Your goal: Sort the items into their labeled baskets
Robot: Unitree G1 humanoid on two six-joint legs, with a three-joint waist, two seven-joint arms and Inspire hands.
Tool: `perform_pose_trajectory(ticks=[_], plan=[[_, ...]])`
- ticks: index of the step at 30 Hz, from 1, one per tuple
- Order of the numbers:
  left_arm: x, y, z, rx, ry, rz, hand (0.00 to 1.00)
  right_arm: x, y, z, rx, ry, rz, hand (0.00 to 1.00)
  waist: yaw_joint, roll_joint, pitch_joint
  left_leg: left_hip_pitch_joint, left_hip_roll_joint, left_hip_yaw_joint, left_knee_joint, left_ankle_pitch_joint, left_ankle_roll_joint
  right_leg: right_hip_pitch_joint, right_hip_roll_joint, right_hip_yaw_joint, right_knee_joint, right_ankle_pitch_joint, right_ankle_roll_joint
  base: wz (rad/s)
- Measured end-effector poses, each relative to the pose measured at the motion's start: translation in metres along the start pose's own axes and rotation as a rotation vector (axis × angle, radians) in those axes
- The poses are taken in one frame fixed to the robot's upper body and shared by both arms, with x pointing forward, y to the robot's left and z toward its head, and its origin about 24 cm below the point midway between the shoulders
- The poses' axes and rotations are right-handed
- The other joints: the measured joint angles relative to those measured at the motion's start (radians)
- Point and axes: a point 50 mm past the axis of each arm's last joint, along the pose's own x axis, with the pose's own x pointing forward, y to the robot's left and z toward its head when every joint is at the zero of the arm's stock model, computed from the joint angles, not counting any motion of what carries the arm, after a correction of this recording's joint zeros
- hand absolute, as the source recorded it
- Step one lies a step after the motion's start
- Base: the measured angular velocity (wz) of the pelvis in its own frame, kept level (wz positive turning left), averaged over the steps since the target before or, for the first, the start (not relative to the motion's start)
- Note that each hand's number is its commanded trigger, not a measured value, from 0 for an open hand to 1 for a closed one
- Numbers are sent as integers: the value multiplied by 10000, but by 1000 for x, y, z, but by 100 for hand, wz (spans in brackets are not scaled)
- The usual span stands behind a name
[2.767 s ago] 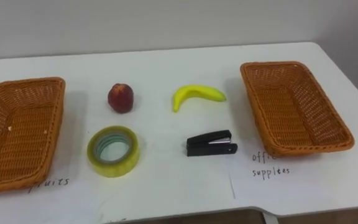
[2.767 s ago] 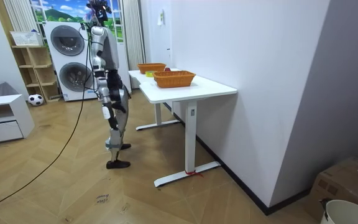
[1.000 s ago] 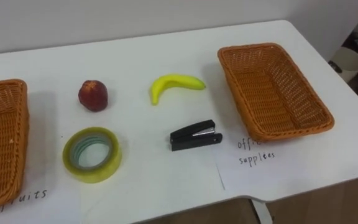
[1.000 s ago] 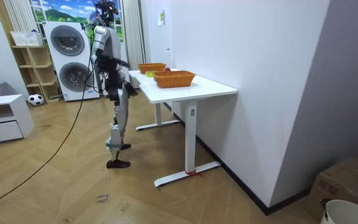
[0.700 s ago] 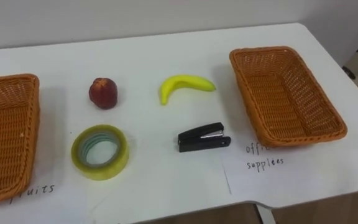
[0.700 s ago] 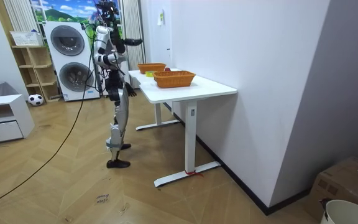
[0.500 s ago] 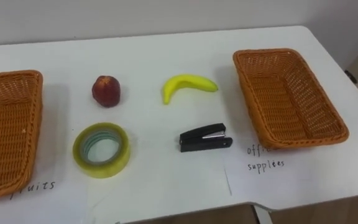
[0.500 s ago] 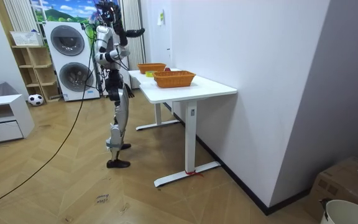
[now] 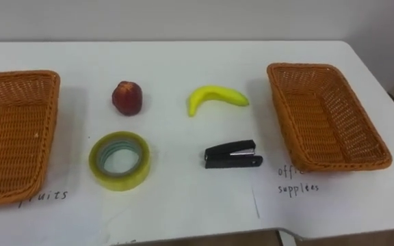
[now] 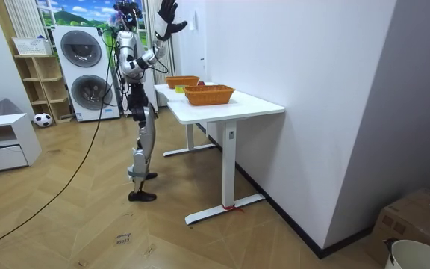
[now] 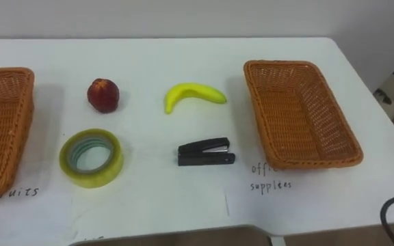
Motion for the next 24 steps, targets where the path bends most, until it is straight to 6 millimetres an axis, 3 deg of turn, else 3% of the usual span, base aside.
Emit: perform_pose_trajectory(ticks=[8,16,24], plan=[[-2,-3,-5,662,51,-286,0,7,25,18,1065,-757,1086,0,278,-188,18,53,-4,-214,14,3,-5,182,3,-175,-27,0,0,9],[-1,-5,0,816,-122,-448,0,-1,43,22,610,-1301,3021,0,449,-128,48,69,-18,-326,34,4,-6,274,5,-143,-39,0,0,3],[0,-5,12,884,-597,-612,0,-16,67,24,495,-1393,5948,0,523,-95,17,91,-32,-465,38,25,-19,354,10,-134,-42,0,0,5]])
